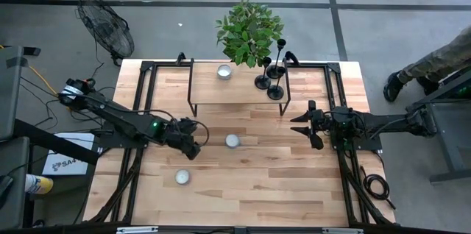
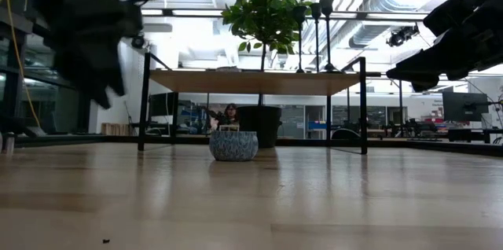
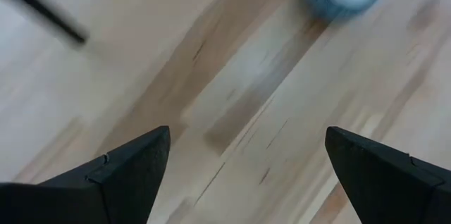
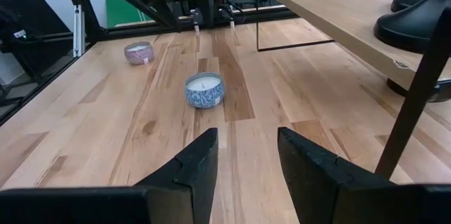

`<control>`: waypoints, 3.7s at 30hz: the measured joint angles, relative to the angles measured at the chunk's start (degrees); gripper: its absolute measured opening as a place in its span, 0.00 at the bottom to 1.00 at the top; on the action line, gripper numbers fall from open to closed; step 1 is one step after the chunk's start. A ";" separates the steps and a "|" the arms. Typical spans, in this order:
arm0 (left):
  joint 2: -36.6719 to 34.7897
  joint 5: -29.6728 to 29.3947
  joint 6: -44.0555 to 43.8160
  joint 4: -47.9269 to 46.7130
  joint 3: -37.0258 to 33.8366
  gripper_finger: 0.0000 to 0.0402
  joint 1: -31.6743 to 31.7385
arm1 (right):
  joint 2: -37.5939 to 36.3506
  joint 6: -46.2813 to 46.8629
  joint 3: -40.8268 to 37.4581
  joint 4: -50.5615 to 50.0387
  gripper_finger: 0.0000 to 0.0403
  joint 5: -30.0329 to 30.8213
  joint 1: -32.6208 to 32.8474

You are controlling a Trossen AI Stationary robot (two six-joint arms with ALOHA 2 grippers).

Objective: Pick & Place candle stick holders
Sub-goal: Put the red scented candle on the shelf

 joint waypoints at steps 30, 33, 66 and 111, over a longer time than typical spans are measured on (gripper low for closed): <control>5.40 18.13 -1.65 -10.28 1.92 0.93 -9.05 | 0.02 0.07 0.00 0.04 0.35 0.00 0.02; 5.40 18.17 -2.15 -10.36 1.92 0.93 -11.14 | 0.02 0.07 0.00 0.04 0.35 0.00 0.02; 5.66 17.89 -8.36 -7.36 1.92 0.93 -16.65 | 0.02 -0.01 0.00 0.04 0.35 0.00 0.00; 10.40 17.76 -9.24 -6.44 1.92 0.73 -16.47 | 0.01 0.07 0.00 0.04 0.35 0.00 0.02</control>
